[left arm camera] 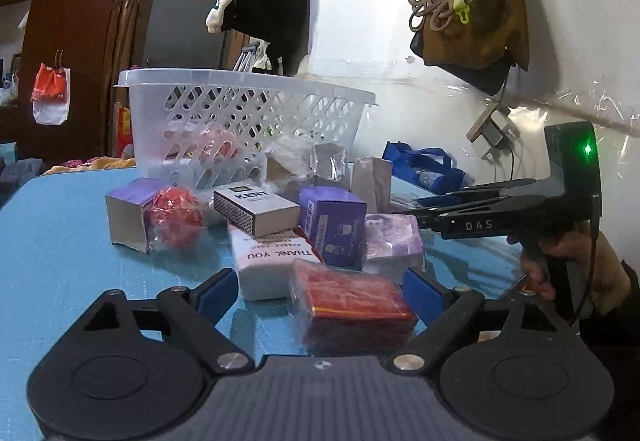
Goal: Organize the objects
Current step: 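Grasp the red box with the left tool while the right grasps a white-blue box, then carry both boxes over the white basket and release them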
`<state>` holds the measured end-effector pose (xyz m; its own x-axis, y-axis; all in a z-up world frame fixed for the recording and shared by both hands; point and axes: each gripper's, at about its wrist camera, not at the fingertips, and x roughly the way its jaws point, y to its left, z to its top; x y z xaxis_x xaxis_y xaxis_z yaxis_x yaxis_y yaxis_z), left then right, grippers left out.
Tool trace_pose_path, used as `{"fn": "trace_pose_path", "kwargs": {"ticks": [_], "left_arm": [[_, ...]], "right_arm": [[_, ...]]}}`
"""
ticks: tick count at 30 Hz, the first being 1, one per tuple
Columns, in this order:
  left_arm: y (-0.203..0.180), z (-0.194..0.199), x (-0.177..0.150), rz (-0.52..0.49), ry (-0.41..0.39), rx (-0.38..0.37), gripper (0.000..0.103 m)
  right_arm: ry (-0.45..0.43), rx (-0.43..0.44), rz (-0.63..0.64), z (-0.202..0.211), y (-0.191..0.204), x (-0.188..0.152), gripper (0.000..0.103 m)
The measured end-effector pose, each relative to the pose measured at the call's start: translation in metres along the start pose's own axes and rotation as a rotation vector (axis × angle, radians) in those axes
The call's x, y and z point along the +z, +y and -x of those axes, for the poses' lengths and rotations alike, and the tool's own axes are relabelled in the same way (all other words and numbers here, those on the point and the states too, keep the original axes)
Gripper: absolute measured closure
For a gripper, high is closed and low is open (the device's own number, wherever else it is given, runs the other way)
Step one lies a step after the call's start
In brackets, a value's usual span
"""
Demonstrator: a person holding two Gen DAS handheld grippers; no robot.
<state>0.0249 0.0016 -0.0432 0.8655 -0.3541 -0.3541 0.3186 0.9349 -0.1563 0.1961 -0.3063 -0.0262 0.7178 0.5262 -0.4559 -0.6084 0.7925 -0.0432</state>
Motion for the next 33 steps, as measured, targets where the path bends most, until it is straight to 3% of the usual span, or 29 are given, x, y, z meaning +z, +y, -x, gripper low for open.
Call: {"fn": "trace_pose_path", "kwargs": {"ticks": [13, 18, 20, 21, 30, 33], "left_arm": [[-0.019, 0.007, -0.003, -0.031, -0.038, 0.032, 0.011], [-0.027, -0.002, -0.006, -0.067, -0.013, 0.06, 0.012], [-0.029, -0.003, -0.008, -0.085, -0.019, 0.093, 0.03], [-0.03, -0.003, -0.008, -0.09, -0.025, 0.109, 0.033], [-0.026, 0.011, -0.006, -0.117, -0.086, 0.157, 0.034], [-0.02, 0.017, -0.004, -0.135, -0.115, 0.206, 0.034]], "right_arm": [[-0.06, -0.008, -0.059, 0.016, -0.016, -0.002, 0.06], [-0.065, -0.014, -0.071, 0.017, -0.02, -0.003, 0.06], [-0.07, -0.015, -0.074, 0.018, -0.022, -0.002, 0.06], [-0.073, -0.016, -0.076, 0.018, -0.022, -0.002, 0.06], [-0.114, -0.02, -0.107, 0.023, -0.025, 0.0, 0.06], [-0.134, -0.011, -0.127, 0.025, -0.025, 0.001, 0.06]]}}
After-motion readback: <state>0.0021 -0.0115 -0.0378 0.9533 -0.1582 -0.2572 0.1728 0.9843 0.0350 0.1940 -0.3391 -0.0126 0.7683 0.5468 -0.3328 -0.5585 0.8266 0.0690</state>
